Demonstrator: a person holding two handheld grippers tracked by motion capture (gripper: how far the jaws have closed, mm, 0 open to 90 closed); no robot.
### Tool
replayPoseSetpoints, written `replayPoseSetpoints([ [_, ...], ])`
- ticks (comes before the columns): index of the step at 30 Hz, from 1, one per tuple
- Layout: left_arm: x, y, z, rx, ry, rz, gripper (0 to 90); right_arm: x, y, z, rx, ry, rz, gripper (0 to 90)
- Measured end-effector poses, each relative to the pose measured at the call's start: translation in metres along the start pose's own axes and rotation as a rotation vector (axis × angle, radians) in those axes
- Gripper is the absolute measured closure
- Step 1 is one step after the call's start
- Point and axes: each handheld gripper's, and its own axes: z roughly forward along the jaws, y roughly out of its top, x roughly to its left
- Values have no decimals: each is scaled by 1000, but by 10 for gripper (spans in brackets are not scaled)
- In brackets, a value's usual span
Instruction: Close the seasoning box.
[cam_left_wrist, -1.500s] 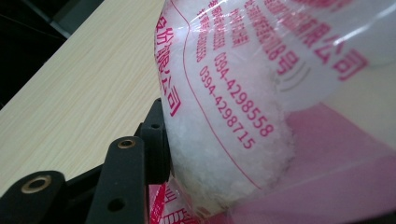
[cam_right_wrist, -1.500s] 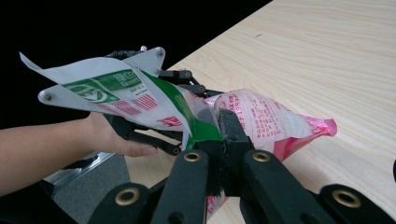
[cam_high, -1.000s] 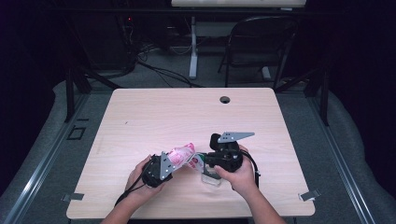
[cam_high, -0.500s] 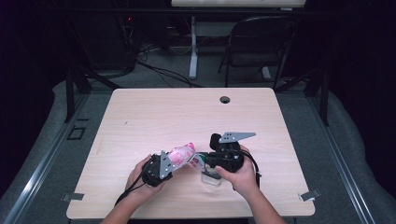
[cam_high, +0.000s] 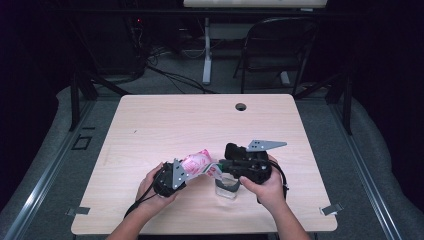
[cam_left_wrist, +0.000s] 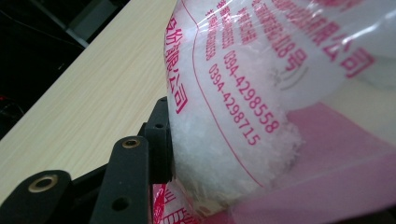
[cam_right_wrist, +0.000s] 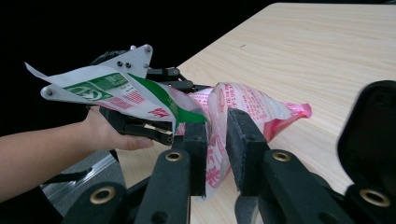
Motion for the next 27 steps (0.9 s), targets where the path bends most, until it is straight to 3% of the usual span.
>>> replayPoseSetpoints([
  [7,2,5,2,-7,38,0,563,-3,1,-20,-52,-19,19,776],
  [14,0,10,5,-10,62,38,564,-3,0,-35,-89,-41,27,767],
  [21,-6,15,9,-17,79,66,565,1,0,-42,-129,-58,41,751],
  [27,-9,16,11,-16,95,85,566,5,0,-39,-118,-63,26,730],
])
